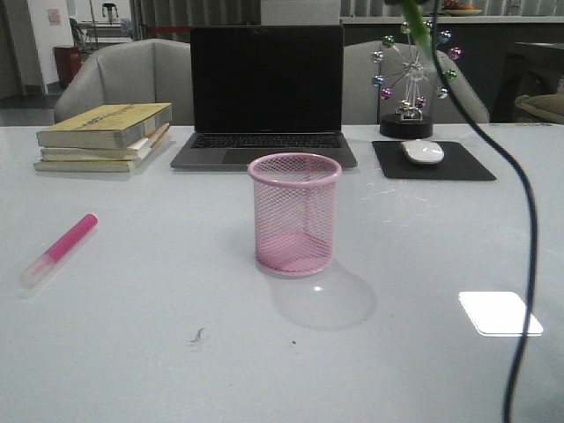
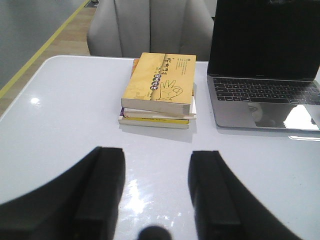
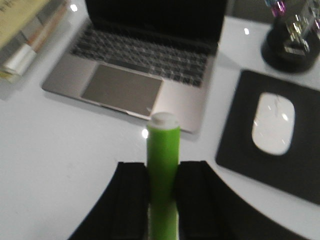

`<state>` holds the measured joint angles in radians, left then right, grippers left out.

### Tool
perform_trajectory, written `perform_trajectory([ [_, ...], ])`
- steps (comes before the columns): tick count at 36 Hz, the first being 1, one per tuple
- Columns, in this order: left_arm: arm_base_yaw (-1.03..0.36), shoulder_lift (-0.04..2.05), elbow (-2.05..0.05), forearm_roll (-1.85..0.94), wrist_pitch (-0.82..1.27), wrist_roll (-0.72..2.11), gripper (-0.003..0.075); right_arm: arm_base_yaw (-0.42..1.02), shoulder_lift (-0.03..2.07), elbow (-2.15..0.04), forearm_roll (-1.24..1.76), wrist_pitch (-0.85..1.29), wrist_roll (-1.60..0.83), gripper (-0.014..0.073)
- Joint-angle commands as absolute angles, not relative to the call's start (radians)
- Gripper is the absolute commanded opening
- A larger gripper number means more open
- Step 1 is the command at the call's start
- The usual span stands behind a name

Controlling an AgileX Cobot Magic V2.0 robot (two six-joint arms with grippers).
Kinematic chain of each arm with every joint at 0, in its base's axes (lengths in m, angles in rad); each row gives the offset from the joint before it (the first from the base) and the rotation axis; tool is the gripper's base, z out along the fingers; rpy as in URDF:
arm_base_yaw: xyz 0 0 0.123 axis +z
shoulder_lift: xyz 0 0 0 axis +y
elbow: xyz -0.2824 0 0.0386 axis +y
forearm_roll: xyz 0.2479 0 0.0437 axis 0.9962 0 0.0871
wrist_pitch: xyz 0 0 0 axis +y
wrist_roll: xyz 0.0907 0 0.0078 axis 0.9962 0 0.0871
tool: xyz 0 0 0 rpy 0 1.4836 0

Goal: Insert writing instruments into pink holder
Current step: 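Carry the green marker over the pink holder and lower it in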

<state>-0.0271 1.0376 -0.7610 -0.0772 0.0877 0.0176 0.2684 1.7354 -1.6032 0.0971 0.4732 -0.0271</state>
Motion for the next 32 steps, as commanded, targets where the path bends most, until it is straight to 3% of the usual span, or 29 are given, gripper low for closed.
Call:
perform_trajectory([
  [1,-0.032,1.025,-0.799,-0.085,0.014,0.009,0.0386,0.332,1.652,-1.576,0.090,0.264,-0.037,0.0057],
  [12,-0.032,1.025,-0.799,-0.085,0.032,0.009,0.0386,0.505,1.640,-1.269,0.089,-0.194,-0.037,0.0057],
  [25,-0.032,1.025,-0.799,-0.085,0.039,0.009,0.0386,0.521,1.756,-0.983,-0.061,-0.756,-0.037,0.0057],
  [32,-0.032,1.025,-0.799,-0.085,0.041,0.009,0.0386,0.521,1.814,-0.980,-0.088,-0.801,-0.037,0.0071],
])
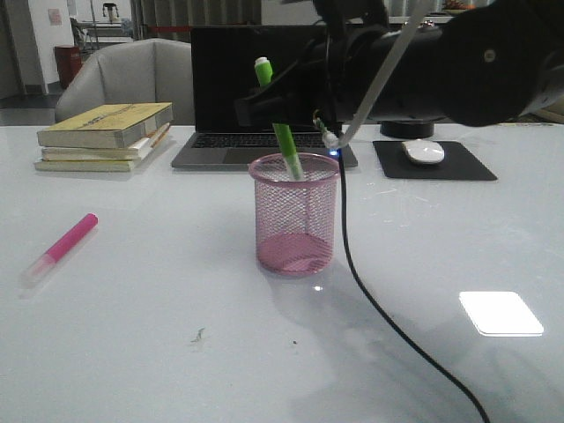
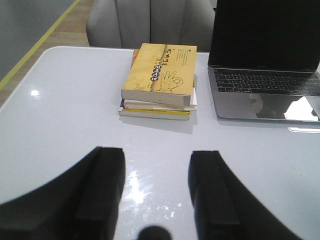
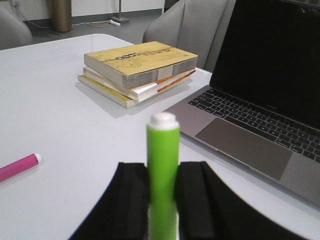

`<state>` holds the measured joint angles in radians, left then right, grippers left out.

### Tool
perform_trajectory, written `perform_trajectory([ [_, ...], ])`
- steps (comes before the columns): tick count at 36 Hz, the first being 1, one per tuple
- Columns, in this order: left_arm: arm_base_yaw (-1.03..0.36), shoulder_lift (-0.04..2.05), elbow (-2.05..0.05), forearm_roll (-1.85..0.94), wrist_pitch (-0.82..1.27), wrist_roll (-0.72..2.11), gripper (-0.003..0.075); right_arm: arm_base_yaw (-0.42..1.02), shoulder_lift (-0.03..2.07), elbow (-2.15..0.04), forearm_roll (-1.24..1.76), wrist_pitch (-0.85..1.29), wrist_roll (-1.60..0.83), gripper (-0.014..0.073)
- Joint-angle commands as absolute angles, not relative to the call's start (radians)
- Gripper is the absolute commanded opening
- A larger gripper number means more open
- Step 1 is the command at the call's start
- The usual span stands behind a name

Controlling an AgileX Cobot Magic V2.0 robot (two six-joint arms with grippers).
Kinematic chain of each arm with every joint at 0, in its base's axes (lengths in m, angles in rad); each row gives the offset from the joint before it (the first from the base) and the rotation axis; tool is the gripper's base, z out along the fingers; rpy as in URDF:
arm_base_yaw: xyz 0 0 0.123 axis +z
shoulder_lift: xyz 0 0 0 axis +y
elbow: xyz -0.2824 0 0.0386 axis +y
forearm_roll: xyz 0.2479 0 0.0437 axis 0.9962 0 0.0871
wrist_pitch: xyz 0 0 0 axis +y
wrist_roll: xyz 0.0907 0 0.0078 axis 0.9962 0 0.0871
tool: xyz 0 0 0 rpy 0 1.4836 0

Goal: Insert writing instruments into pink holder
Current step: 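Carry the green marker over the pink holder and lower it in, then open the right gripper and withdraw it upward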

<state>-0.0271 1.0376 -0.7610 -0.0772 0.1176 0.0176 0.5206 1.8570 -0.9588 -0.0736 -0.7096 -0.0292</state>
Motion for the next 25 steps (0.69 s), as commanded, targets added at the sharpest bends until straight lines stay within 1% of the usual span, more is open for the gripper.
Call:
perform_trajectory([
  [1,-0.032,1.025,-0.799,-0.085,0.041,0.009,0.0386,0.521,1.814,-0.981,-0.088,-0.785,-0.037,0.0083],
  [3,-0.032,1.025,-0.799,-0.085,0.041,0.009,0.0386,0.521,1.814,-0.981,-0.088,-0.751,-0.037,0.0140],
  [6,-0.032,1.025,-0.799,-0.085,0.041,0.009,0.0386,0.521,1.814,-0.981,-0.087,-0.739,-0.037,0.0247],
  [8,-0.032,1.025,-0.799,-0.085,0.041,0.009,0.0386,0.521,1.811,-0.981,-0.085,-0.739,-0.037,0.0339],
  [10,-0.032,1.025,-0.799,-0.085,0.041,0.009,0.0386,0.521,1.803,-0.981,-0.083,-0.739,-0.037,0.0403],
  [13,-0.032,1.025,-0.799,-0.085,0.041,0.009,0.0386,0.521,1.777,-0.981,-0.077,-0.719,-0.037,0.0414],
  [17,-0.032,1.025,-0.799,-0.085,0.041,0.009,0.0386,0.520,1.705,-0.981,-0.061,-0.639,-0.037,0.0414],
  [23,-0.032,1.025,-0.799,-0.085,0.041,0.009,0.0386,0.501,1.524,-0.981,-0.040,-0.377,-0.037,0.0414],
  [25,-0.032,1.025,-0.799,-0.085,0.041,0.009,0.0386,0.492,1.451,-0.981,-0.040,-0.253,-0.037,0.0414],
])
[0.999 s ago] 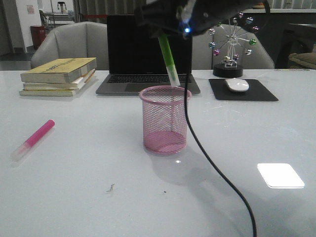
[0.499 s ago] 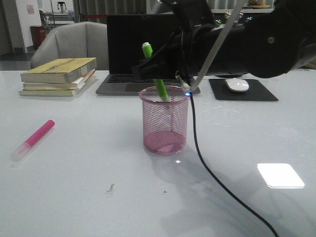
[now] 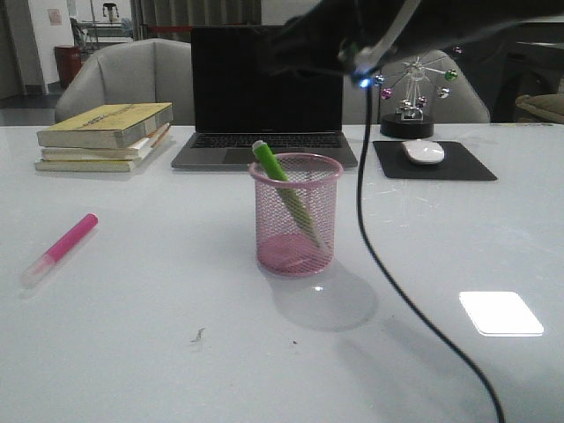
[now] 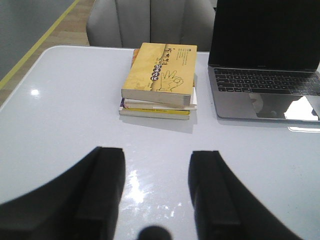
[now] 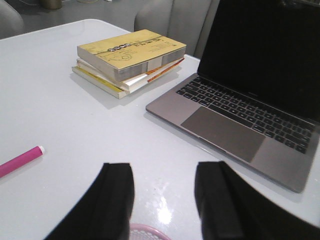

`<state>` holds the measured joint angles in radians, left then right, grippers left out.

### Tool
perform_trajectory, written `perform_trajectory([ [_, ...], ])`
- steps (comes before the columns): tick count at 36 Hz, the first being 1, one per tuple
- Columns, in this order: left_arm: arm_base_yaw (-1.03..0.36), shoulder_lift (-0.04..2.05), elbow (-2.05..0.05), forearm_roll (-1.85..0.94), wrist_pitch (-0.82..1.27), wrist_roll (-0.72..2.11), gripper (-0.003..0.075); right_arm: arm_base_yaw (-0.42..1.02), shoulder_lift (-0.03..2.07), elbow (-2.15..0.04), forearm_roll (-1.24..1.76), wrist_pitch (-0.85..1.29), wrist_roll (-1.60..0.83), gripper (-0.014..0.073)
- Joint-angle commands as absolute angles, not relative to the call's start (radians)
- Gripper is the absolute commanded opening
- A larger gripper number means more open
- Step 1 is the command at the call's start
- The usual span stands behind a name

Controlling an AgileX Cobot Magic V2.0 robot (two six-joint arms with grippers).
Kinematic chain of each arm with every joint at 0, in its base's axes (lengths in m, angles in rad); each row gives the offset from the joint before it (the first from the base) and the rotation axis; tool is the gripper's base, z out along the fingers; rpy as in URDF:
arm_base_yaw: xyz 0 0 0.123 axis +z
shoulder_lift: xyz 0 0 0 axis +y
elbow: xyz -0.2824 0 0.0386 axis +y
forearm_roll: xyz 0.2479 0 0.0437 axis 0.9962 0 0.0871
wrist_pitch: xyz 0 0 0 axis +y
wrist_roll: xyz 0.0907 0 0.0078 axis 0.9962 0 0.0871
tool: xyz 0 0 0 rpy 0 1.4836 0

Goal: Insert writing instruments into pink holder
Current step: 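Open the right gripper and withdraw it upward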

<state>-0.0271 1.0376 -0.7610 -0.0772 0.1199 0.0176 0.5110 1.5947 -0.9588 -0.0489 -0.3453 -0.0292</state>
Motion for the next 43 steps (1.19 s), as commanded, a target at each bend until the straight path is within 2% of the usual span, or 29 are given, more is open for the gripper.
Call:
perform_trajectory([
  [1,-0.032,1.025,-0.799,-0.085,0.041,0.009,0.0386,0.484,1.424,-0.981,-0.040,-0.187,-0.037,0.0414],
  [7,-0.032,1.025,-0.799,-0.085,0.041,0.009,0.0386,0.431,1.231,-0.978,-0.045,0.092,-0.037,0.0414],
  [13,-0.032,1.025,-0.799,-0.085,0.041,0.009,0.0386,0.325,1.043,-0.922,-0.030,0.176,-0.033,0.0414],
  [19,-0.032,1.025,-0.799,-0.085,0.041,0.009,0.0386,0.168,0.894,-0.863,-0.021,0.367,0.012,0.0414],
  [27,-0.032,1.025,-0.799,-0.085,0.041,0.009,0.0386,0.020,0.766,-0.797,-0.022,0.507,0.012,0.0414],
  [43,-0.061,1.028,-0.815,-0.076,0.111,0.011,0.0386,0.001,0.693,-0.714,-0.021,0.587,0.016,0.0414],
])
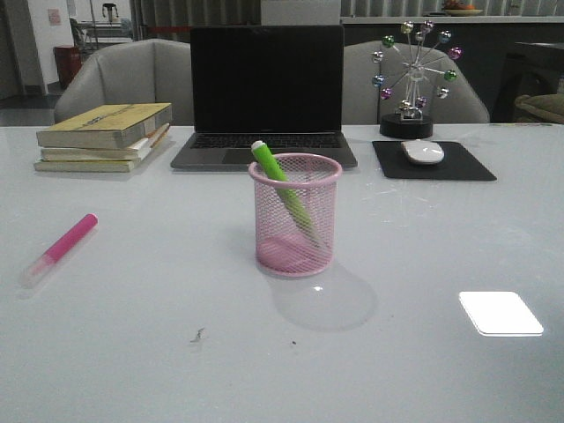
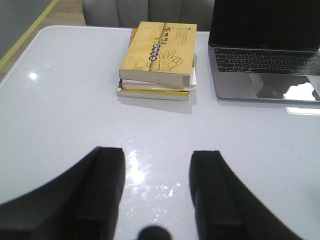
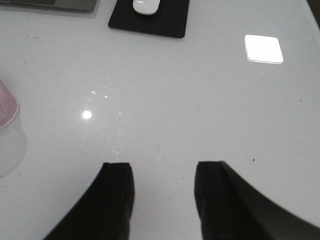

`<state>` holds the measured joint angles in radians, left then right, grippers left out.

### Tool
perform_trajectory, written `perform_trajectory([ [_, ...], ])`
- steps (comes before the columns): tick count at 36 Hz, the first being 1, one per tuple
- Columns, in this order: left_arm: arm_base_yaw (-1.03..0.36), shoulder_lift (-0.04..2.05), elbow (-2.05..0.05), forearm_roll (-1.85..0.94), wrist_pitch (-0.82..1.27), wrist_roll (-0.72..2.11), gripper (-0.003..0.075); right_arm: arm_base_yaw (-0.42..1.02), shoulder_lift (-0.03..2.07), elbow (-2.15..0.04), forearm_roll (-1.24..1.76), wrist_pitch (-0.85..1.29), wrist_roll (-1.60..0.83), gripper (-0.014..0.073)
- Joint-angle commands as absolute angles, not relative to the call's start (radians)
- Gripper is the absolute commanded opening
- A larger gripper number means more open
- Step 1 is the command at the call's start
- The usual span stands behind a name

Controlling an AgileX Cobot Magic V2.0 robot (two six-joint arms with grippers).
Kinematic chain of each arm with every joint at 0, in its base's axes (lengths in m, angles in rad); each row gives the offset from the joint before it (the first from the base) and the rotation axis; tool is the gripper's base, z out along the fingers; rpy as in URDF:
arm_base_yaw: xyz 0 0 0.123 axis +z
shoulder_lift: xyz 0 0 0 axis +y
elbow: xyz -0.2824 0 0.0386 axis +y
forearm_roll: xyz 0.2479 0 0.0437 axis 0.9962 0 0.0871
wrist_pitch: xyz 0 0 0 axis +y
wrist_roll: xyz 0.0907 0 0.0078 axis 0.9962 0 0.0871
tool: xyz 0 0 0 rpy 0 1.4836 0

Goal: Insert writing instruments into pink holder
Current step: 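Open the right gripper and withdraw it upward, then lower the left gripper over the pink marker and close on it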

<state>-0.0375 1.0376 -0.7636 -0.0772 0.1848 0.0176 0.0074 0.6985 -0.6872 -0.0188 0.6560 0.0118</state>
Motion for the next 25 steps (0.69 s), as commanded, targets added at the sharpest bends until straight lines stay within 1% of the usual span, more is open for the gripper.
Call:
perform_trajectory([
  [1,-0.071,1.033,-0.827,-0.076,0.125,0.011,0.0386,0.001,0.693,-0.714,-0.021,0.584,0.016,0.0414],
  [5,-0.122,1.084,-0.894,-0.074,0.209,0.011,0.0386,0.001,0.693,-0.714,-0.020,0.575,0.016,0.0414],
  [10,-0.166,1.222,-1.036,-0.074,0.344,0.011,0.0386,0.001,0.693,-0.714,-0.020,0.580,0.016,0.0414],
  [15,-0.166,1.357,-1.207,-0.074,0.519,0.011,0.0386,0.001,0.693,-0.714,-0.006,0.585,0.016,0.0414],
  [19,-0.166,1.489,-1.384,-0.074,0.658,0.011,0.0386,0.001,0.693,-0.714,0.012,0.585,0.016,0.0414],
  [25,-0.166,1.651,-1.590,-0.074,0.823,0.011,0.0386,0.001,0.693,-0.714,0.012,0.585,0.016,0.0414],
])
